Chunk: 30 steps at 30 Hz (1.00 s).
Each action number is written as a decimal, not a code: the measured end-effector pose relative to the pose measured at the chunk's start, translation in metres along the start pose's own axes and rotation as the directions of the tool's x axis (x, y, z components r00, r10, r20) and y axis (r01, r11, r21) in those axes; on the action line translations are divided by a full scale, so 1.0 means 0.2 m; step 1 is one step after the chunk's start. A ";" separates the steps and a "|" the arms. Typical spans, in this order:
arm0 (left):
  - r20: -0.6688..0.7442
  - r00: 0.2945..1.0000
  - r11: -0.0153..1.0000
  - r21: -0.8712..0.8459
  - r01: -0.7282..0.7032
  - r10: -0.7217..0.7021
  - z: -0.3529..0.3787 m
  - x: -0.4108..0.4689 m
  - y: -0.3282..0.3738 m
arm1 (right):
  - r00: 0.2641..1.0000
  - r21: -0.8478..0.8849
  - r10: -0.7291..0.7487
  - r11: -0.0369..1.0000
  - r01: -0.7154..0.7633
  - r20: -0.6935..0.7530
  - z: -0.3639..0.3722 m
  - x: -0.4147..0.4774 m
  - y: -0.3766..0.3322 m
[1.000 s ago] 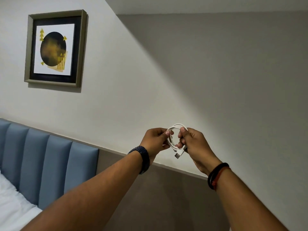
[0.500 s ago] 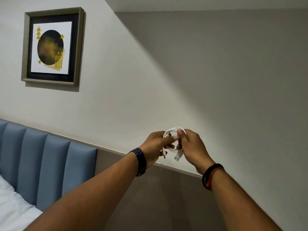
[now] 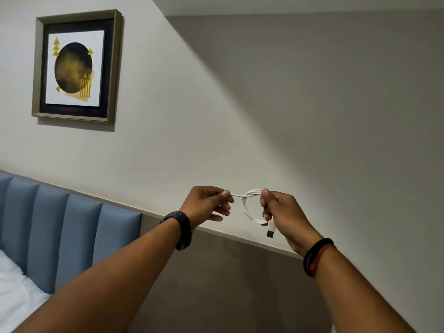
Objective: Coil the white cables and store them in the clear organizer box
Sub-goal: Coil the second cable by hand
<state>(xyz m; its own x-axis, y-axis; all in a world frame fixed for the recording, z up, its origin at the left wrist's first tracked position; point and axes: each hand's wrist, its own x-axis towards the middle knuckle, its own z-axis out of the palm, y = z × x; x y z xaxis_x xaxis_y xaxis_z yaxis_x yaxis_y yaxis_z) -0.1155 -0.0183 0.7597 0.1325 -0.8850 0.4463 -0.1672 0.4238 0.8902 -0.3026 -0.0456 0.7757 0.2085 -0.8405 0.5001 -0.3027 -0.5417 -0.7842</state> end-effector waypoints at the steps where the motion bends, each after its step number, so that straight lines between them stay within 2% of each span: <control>1: -0.019 1.000 1.000 0.005 0.004 -0.004 -0.02 0.00 -0.01 | 1.000 0.008 0.001 1.000 -0.001 0.024 0.00 0.00 0.00; 3: -0.062 0.998 1.000 0.008 0.016 -0.016 -0.03 0.00 -0.03 | 0.999 0.060 0.012 0.998 -0.015 0.051 0.02 -0.01 0.00; 8: -0.187 0.980 0.996 -0.072 0.058 -0.070 0.05 0.00 -0.08 | 0.975 0.393 0.067 0.908 -0.147 0.211 0.05 -0.02 0.00; 12: -0.249 0.968 0.992 -0.124 0.002 -0.033 0.11 -0.02 -0.11 | 0.963 0.490 0.059 0.852 -0.187 0.265 0.05 -0.04 -0.01; 15: -0.291 0.956 0.989 -0.148 -0.017 -0.027 0.16 -0.04 -0.09 | 0.962 0.497 0.061 0.846 -0.191 0.265 0.07 -0.05 -0.02; 19: -0.321 0.947 0.950 -0.299 -0.096 -0.006 0.23 -0.06 -0.04 | 0.976 0.513 0.064 0.843 -0.165 0.209 0.10 -0.04 -0.04; 23: -0.490 0.869 0.969 -0.239 -0.062 -0.066 0.26 -0.06 -0.02 | 0.991 0.436 0.081 0.892 -0.120 0.106 0.12 -0.03 -0.04; 25: -0.536 0.835 0.963 -0.269 -0.033 -0.121 0.27 -0.05 -0.02 | 0.996 0.370 0.076 0.925 -0.091 0.056 0.15 -0.03 -0.04; 27: -0.506 0.844 0.929 -0.370 -0.026 -0.178 0.27 -0.07 -0.01 | 0.998 0.304 0.069 0.950 -0.068 0.008 0.15 -0.04 -0.05; 30: -0.366 0.918 0.879 -0.475 -0.045 -0.151 0.26 -0.11 0.02 | 0.997 0.252 0.066 0.966 -0.054 -0.041 0.14 -0.05 -0.05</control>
<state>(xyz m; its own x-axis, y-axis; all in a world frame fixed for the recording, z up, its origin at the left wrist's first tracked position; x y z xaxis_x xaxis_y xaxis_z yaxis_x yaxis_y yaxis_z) -0.1707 -0.0067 0.7486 0.5042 -0.8064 0.3091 0.3116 0.5036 0.8058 -0.2755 -0.0319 0.7691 0.1498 -0.8742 0.4619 -0.0688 -0.4753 -0.8771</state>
